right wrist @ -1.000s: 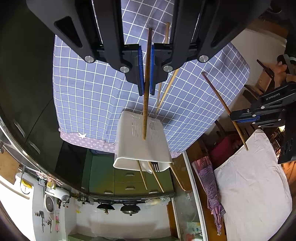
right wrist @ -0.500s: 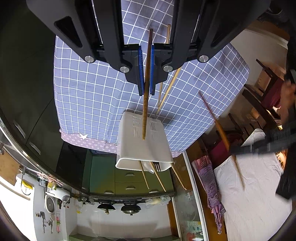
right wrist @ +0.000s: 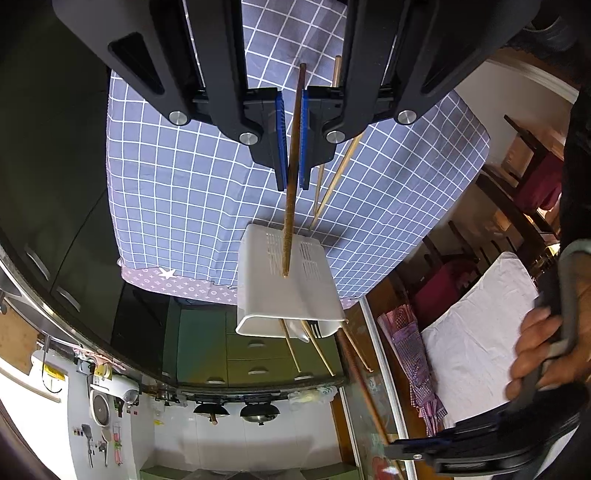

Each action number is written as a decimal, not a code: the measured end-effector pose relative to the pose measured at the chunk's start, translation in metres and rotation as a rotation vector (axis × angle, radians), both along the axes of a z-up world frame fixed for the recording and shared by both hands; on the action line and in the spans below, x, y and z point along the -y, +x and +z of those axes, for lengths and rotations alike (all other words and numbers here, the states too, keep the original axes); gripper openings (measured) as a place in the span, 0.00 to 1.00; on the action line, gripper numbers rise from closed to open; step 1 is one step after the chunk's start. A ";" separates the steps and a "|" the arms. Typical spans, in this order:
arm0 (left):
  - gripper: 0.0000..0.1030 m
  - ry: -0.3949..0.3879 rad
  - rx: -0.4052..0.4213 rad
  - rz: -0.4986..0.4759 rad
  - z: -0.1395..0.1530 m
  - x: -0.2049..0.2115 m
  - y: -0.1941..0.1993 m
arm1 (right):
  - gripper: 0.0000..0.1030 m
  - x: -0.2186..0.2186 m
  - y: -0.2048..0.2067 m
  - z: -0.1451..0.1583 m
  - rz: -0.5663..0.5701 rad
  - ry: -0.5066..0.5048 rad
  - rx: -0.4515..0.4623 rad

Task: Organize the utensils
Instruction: 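Carry the chopstick into the white holder and open the left gripper, then lower the chopstick into the holder and open the right gripper, then move both grippers back down to the remaining chopsticks on the cloth, then grasp a wooden chopstick with the left gripper and lift it upright while the right gripper grasps another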

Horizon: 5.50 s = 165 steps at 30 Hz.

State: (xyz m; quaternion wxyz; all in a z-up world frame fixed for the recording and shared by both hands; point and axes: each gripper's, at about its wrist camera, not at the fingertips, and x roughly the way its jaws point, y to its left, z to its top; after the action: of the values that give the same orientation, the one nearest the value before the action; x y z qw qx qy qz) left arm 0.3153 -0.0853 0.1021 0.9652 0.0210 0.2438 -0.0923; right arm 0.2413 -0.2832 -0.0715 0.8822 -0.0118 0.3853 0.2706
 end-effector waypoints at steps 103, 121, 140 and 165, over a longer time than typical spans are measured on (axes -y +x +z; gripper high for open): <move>0.08 0.069 -0.813 0.098 -0.293 0.032 0.047 | 0.34 0.038 0.052 -0.058 -0.080 0.029 -0.167; 0.06 0.018 -0.605 0.036 -0.206 -0.007 -0.010 | 0.40 0.015 0.047 -0.055 -0.036 -0.021 -0.176; 0.06 0.038 -0.389 -0.009 -0.149 -0.026 -0.082 | 0.43 -0.039 0.057 -0.078 0.045 -0.130 -0.224; 0.06 0.049 -0.345 -0.058 -0.146 -0.026 -0.108 | 0.13 -0.155 0.114 -0.136 0.144 -0.374 -0.333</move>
State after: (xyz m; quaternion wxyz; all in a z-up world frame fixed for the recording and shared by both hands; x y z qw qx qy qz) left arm 0.2074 -0.0590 -0.0442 0.9051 0.0356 0.4073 -0.1165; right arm 0.3554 -0.1284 -0.2077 0.7675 -0.1574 0.5668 0.2547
